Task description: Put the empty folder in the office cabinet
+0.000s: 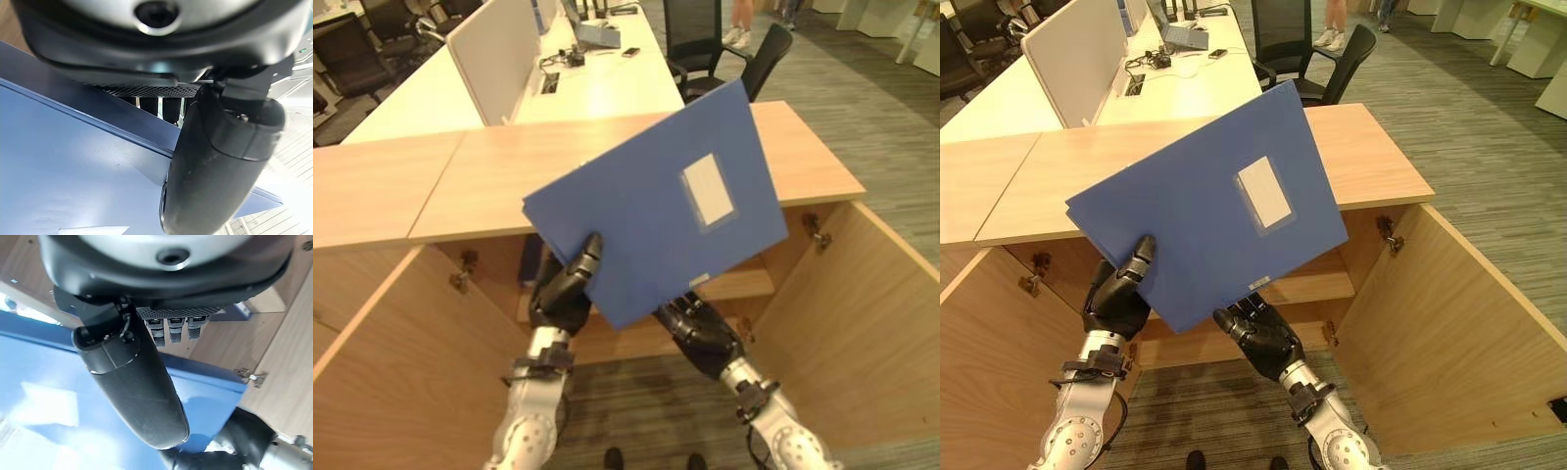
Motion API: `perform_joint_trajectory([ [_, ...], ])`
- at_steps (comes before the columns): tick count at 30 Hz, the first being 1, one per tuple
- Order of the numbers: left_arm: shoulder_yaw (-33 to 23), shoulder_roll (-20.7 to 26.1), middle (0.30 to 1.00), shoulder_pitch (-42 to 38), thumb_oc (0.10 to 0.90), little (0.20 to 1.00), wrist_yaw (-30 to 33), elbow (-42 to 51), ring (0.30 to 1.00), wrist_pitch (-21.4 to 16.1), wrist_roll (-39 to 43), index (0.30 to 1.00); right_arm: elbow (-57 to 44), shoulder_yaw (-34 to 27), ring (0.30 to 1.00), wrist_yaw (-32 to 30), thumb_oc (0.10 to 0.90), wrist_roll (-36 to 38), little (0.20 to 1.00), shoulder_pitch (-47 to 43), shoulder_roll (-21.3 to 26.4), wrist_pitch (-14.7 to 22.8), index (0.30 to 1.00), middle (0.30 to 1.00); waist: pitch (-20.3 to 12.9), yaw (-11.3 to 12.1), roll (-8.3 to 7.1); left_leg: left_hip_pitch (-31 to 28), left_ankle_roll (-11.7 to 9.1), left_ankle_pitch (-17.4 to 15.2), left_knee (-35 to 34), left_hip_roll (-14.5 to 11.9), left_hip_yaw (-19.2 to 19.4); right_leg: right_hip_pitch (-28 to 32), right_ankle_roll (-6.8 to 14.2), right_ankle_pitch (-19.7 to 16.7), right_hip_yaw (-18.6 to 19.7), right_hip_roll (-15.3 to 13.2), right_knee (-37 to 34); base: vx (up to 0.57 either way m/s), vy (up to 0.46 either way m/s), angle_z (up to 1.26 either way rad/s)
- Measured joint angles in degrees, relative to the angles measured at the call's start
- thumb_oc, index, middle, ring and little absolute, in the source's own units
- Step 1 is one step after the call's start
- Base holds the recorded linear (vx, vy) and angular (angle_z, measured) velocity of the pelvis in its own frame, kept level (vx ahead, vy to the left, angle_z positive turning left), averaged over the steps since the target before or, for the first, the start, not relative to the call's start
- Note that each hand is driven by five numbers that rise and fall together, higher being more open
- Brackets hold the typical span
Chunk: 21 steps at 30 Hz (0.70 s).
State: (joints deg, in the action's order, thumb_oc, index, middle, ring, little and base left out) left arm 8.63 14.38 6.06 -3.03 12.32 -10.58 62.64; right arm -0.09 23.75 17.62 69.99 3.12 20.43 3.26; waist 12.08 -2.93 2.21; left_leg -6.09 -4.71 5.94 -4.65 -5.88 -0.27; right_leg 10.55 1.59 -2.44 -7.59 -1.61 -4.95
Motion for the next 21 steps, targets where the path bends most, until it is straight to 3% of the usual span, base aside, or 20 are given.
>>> perform_joint_trajectory([
  [21,-2.3,-3.9,0.300,-0.4,0.400,0.300,-0.2,-3.1,0.300,-2.0,0.1,0.300,-2.0,-0.2,0.900,-1.1,0.800,2.2,0.900,-2.2,-2.2,2.7,0.900,0.900,0.0,0.2,-0.01,0.1,-0.1,-0.3,0.0,0.0,0.0,0.0,0.0,0.1,-0.1,0.0,0.0,0.00,0.000,0.00],
])
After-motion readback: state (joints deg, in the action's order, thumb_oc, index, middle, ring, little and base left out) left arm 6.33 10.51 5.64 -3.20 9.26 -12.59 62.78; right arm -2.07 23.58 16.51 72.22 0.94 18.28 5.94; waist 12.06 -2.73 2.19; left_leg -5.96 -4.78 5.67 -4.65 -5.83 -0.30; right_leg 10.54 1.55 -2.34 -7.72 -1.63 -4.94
